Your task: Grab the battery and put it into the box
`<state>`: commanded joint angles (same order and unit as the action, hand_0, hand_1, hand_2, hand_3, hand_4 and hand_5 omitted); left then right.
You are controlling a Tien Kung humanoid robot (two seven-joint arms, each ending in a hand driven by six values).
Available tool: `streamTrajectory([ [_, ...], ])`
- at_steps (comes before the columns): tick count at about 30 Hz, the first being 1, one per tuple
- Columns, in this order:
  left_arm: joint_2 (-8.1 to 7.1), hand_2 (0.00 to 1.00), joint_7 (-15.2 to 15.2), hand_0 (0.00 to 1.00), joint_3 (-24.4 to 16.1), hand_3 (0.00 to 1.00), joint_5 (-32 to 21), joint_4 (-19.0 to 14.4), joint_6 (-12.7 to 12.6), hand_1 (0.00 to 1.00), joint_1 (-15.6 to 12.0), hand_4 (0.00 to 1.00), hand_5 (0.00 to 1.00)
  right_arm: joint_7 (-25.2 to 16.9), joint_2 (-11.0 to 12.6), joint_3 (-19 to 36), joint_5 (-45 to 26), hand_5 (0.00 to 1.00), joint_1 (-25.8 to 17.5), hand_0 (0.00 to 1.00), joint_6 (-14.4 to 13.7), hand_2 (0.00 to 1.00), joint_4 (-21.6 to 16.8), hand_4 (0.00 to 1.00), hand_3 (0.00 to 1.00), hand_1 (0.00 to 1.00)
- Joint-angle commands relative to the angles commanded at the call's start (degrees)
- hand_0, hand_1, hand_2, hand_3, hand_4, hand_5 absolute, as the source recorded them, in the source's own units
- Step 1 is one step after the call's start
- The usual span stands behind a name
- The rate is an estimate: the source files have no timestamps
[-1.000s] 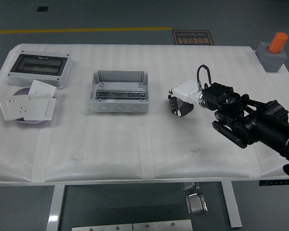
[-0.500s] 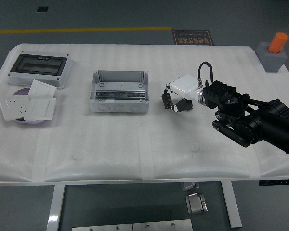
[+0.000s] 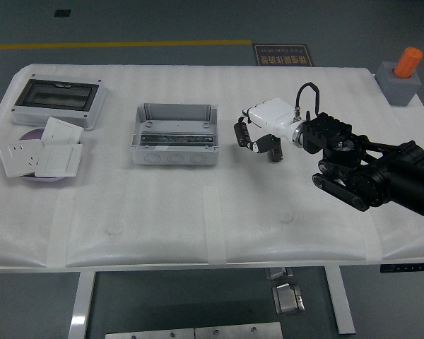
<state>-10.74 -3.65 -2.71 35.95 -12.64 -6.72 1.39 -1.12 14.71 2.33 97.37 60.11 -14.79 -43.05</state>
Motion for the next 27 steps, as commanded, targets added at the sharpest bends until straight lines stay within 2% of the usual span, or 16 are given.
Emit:
streamTrajectory([
  [3, 0.06, 0.454, -0.12, 0.599, -0.27, 0.62, 0.11, 0.08, 0.05, 0.623, -0.07, 0.584, 0.439, 0.77, 0.14, -0.68, -0.72, 0.304, 0.62, 0.415, -2.12, 0.68, -2.2, 0.386, 0.684, 0.625],
  [6, 0.11, 0.46, -0.32, 0.598, -0.68, 0.621, 0.42, 0.19, 0.16, 0.623, -0.14, 0.587, 0.442, 1.28, -0.05, 0.9, -0.22, 0.305, 0.97, 0.416, -2.83, 0.679, -4.29, 0.388, 0.684, 0.625],
  [12, 0.06, 0.461, -0.44, 0.599, -1.07, 0.623, 0.84, 0.26, 0.23, 0.623, -0.11, 0.594, 0.448, 1.81, -2.47, 6.33, 0.78, 0.307, 0.65, 0.426, -3.59, 0.681, -6.18, 0.393, 0.687, 0.627],
  [17, 0.03, 0.461, -0.41, 0.599, -0.91, 0.623, 0.73, 0.16, 0.27, 0.623, 0.06, 0.594, 0.448, 2.2, -5.53, 10.18, -0.19, 0.307, 0.19, 0.426, -3.41, 0.681, -4.78, 0.393, 0.687, 0.627],
  [23, 0.02, 0.462, -0.48, 0.599, -0.94, 0.623, 0.8, 0.12, 0.36, 0.623, 0.08, 0.6, 0.457, 2.83, -8.37, 11.67, -1.75, 0.313, -0.2, 0.427, -2.0, 0.678, -1.47, 0.404, 0.685, 0.628],
  [24, 0.01, 0.463, -0.51, 0.599, -0.99, 0.625, 0.88, 0.13, 0.38, 0.623, 0.07, 0.603, 0.46, 2.91, -8.67, 11.66, -1.96, 0.491, -0.29, 0.533, -1.89, 0.714, -1.05, 0.701, 0.713, 0.67],
  [27, -0.03, 0.463, -0.61, 0.599, -1.17, 0.625, 1.05, 0.15, 0.43, 0.623, 0.05, 0.603, 0.46, 3.12, -9.34, 11.34, -2.47, 0.491, -0.52, 0.533, -1.68, 0.714, -0.07, 0.701, 0.713, 0.67],
])
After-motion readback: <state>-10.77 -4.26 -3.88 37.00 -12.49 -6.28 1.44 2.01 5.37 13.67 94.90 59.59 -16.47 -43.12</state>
